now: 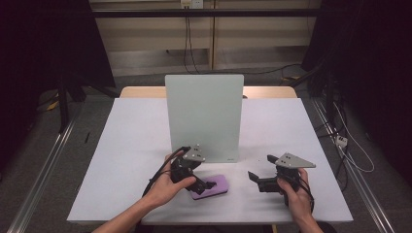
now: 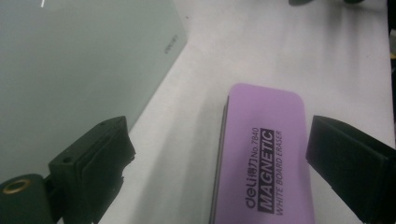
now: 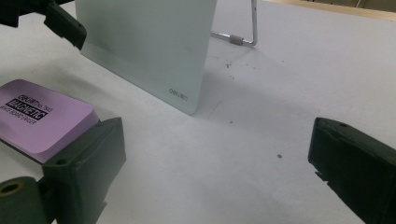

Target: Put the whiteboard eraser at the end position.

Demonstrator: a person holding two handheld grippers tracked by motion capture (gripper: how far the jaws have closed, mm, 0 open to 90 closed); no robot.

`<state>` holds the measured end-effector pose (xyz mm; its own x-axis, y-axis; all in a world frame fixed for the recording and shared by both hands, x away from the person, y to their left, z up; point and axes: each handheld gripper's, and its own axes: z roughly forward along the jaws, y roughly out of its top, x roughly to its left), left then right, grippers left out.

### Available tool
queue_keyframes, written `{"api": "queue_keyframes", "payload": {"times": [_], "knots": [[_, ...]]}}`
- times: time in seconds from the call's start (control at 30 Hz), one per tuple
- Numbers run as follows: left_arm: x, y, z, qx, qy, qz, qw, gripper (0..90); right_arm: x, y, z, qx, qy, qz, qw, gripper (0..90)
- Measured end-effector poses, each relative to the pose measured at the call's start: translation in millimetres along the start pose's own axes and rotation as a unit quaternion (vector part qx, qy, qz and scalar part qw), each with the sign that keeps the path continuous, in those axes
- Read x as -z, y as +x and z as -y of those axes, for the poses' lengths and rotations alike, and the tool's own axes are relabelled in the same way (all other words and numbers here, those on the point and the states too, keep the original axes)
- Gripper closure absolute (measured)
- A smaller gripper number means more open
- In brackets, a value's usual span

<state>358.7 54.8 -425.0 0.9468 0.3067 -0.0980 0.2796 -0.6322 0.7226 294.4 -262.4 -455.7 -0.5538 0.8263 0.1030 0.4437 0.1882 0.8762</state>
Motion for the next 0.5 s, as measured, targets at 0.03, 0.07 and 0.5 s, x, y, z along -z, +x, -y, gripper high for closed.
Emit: {"api": "queue_keyframes", "payload": {"times": [0.03,0.07,0.5], "knots": [[2.7,1.7,0.0,0.004,-0.008,-0.008,0.9999,6.4,-0.2,0.0,-0.1,0.0,0.0,0.0,1.0,4.1],[5.1,2.7,-0.1,0.007,-0.016,-0.016,0.9997,6.4,-0.6,-0.1,0.0,0.0,0.0,0.001,1.0,4.1],[44.5,21.8,16.8,0.045,-0.065,-0.082,0.9934,6.2,-3.5,1.4,-0.4,0.0,0.004,0.004,1.0,4.3]]}}
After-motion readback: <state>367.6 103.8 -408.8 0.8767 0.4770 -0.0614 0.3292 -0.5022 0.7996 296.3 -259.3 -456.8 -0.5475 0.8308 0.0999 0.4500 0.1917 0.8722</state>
